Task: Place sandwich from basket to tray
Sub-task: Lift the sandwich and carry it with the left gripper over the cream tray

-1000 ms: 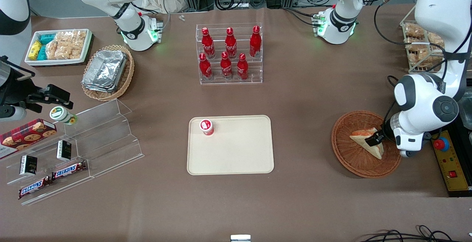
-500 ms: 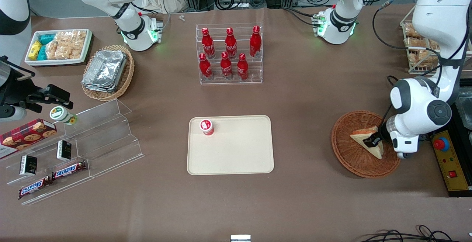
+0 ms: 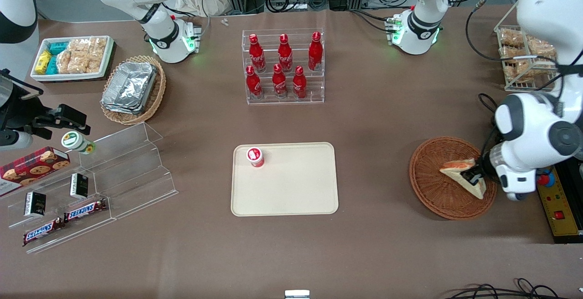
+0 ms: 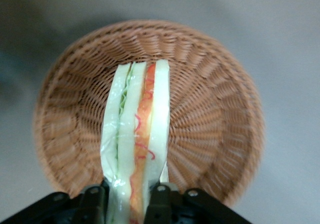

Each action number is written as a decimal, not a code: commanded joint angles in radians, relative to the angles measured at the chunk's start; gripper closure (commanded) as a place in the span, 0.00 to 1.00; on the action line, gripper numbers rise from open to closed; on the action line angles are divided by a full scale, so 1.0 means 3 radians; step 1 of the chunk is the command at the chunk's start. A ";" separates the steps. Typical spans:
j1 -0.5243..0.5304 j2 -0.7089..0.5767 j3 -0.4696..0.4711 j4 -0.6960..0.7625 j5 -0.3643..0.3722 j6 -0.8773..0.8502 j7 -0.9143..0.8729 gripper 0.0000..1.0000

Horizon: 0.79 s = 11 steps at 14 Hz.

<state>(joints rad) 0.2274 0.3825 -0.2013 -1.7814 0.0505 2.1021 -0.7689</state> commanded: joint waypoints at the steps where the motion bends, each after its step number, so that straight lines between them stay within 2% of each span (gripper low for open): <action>1: 0.0004 -0.0048 -0.0167 0.0756 0.0062 -0.0939 -0.0076 1.00; 4: 0.0009 -0.0053 -0.0554 0.1289 0.0194 -0.1601 -0.0060 1.00; 8: -0.0067 0.0023 -0.1230 0.1387 0.0246 -0.1582 -0.0066 1.00; 11: -0.0745 0.0350 -0.1282 0.1387 0.0618 -0.1225 -0.0116 1.00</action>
<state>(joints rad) 0.1242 0.3970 -0.5828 -1.3989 0.1654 1.6847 -0.7821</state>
